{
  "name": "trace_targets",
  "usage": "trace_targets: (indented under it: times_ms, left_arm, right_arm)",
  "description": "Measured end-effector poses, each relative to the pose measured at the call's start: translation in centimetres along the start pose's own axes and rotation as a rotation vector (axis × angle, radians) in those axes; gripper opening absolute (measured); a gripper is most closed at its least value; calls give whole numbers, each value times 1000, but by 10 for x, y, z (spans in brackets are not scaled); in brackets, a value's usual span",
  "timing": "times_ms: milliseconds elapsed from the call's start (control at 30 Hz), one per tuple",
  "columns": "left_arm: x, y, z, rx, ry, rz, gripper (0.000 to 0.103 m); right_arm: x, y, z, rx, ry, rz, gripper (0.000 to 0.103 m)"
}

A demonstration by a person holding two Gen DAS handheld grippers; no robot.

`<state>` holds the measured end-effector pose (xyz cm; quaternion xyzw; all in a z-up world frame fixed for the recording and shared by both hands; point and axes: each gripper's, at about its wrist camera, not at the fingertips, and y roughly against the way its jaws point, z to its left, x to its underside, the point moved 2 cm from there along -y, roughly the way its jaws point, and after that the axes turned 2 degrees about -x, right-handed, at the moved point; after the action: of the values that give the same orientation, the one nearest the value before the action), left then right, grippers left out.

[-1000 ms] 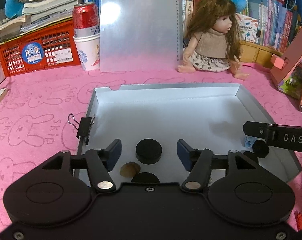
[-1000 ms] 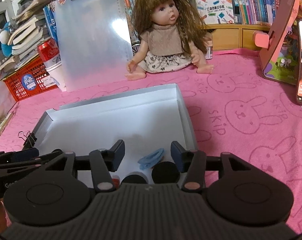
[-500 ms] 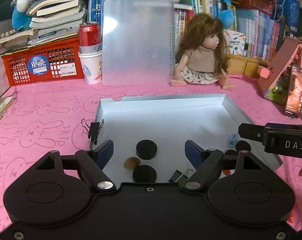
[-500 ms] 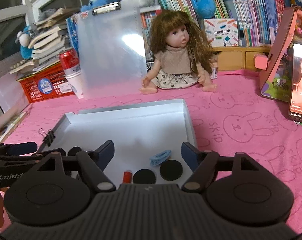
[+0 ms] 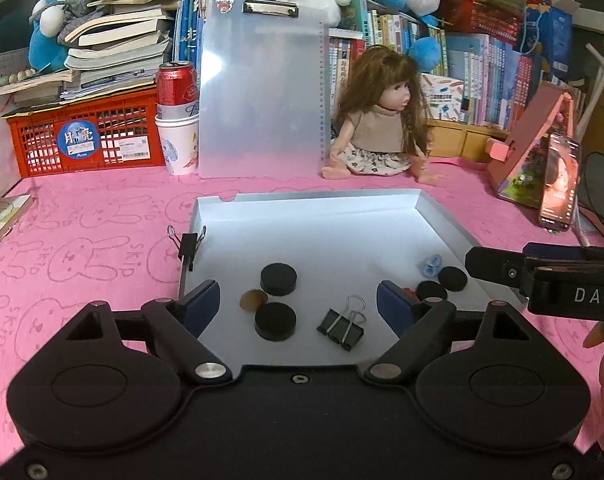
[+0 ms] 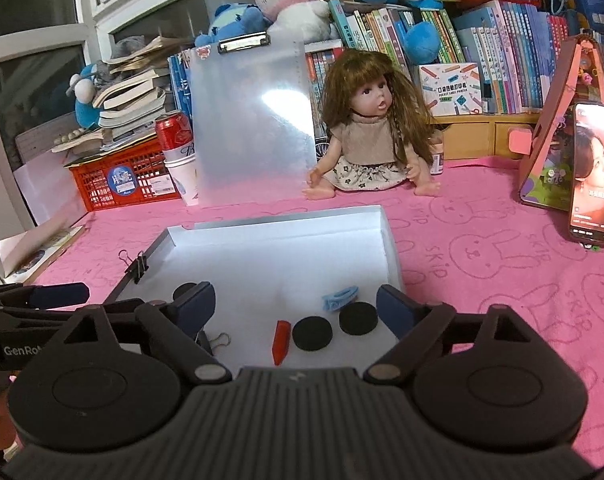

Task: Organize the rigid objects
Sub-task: 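Withdraw both grippers from the box toward the red piece and clear piece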

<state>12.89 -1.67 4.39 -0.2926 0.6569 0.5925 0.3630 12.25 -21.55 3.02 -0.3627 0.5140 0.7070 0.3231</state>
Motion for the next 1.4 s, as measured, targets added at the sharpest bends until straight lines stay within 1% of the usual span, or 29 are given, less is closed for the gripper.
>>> trace_targets:
  times_ms: [233, 367, 567, 700, 767, 900, 1033, 1233, 1300, 1400]
  left_arm:
    - [13, 12, 0, -2, -10, -10, 85]
    - [24, 20, 1, 0, 3, -44, 85]
    - [40, 27, 5, -10, 11, -45, 85]
    - [48, 30, 9, -15, 22, -32, 86]
    - [53, 32, 11, -10, 32, -24, 87]
    - [65, 40, 13, 4, 37, -36, 89]
    - [78, 46, 14, -9, 21, -44, 89]
    - [98, 51, 23, -37, 69, -38, 89]
    - [103, 52, 26, -38, 80, -49, 89]
    - [106, 51, 27, -51, 78, -44, 87]
  right_arm:
    - [13, 16, 5, 10, 55, -20, 96]
    - [19, 25, 7, 14, 79, -47, 100]
    - [31, 37, 7, 27, 89, -71, 101]
    - [40, 42, 6, 45, 97, -82, 101]
    - [45, 45, 5, 58, 106, -92, 101]
    - [56, 53, 7, 82, 125, -122, 103]
    - [71, 59, 10, 111, 157, -151, 103]
    - [93, 67, 14, 167, 193, -208, 103]
    - [99, 68, 15, 179, 203, -212, 103]
    - [107, 68, 15, 193, 213, -209, 103]
